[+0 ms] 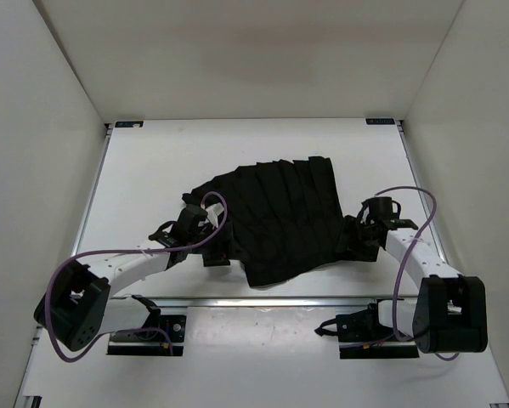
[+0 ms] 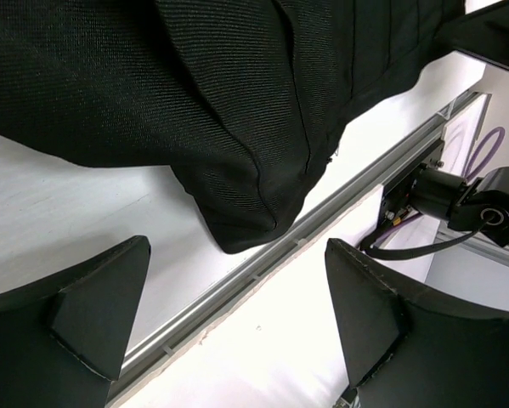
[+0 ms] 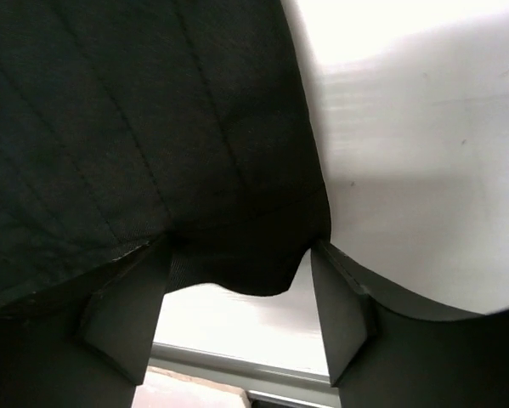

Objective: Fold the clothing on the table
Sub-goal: Flatten the skirt out

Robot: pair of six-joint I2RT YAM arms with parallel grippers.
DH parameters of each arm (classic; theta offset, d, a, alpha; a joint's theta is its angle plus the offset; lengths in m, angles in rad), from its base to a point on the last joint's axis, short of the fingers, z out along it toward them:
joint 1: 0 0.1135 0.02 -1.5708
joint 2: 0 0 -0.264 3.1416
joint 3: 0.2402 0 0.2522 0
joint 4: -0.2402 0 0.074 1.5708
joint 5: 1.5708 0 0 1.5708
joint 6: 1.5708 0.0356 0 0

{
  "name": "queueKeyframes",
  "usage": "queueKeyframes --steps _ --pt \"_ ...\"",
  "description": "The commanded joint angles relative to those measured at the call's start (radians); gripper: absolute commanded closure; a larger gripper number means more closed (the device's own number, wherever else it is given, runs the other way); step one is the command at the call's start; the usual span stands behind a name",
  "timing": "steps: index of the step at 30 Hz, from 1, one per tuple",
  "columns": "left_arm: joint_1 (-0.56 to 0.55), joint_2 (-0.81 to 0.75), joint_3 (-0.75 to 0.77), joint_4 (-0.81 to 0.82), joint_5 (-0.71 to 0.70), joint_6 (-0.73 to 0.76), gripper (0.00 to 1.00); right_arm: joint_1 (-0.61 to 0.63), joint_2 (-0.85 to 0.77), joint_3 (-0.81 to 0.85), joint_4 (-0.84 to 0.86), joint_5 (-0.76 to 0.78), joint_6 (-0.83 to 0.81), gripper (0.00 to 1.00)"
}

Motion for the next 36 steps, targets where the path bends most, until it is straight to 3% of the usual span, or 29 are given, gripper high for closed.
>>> queueKeyframes --steps 1,4,6,12,17,21,24,29,32,35,36 --pt "0.002 -0.008 0.022 0.024 0.012 0.002 0.05 0.004 0.014 0.022 0.003 0.004 0.021 0.38" --pt "-0.004 -0.001 0.012 0.034 0.012 -0.007 0.06 0.004 0.020 0.010 0.006 -0.001 0.019 0.55" --pt "-0.013 0.010 0.005 0.060 0.017 -0.018 0.06 0.000 0.022 0.013 0.020 -0.030 0.013 0.80" --pt "-0.045 0.035 -0.009 0.080 0.002 -0.027 0.06 0.099 0.068 0.030 0.055 -0.031 0.056 1.00" --pt "-0.052 0.035 -0.057 0.121 0.006 -0.053 0.07 0.136 0.086 0.050 0.107 -0.108 0.116 1.00" --pt "-0.042 0.015 -0.054 0.061 -0.035 -0.039 0.07 0.243 0.127 0.112 0.143 -0.100 0.168 1.00" --pt "-0.013 -0.007 -0.041 -0.047 -0.138 -0.019 0.06 0.262 0.166 0.158 0.146 -0.131 0.185 1.00" --pt "0.011 -0.050 -0.052 -0.094 -0.247 -0.018 0.06 0.326 0.181 0.183 0.187 -0.136 0.234 1.00" --pt "0.017 -0.034 -0.055 -0.072 -0.264 -0.018 0.15 0.317 0.184 0.169 0.199 -0.169 0.232 1.00" --pt "0.020 0.007 -0.064 -0.057 -0.272 -0.022 0.30 0.308 0.171 0.157 0.196 -0.174 0.226 1.00" --pt "0.024 0.010 -0.064 -0.048 -0.259 -0.030 0.41 0.305 0.160 0.157 0.198 -0.171 0.225 1.00"
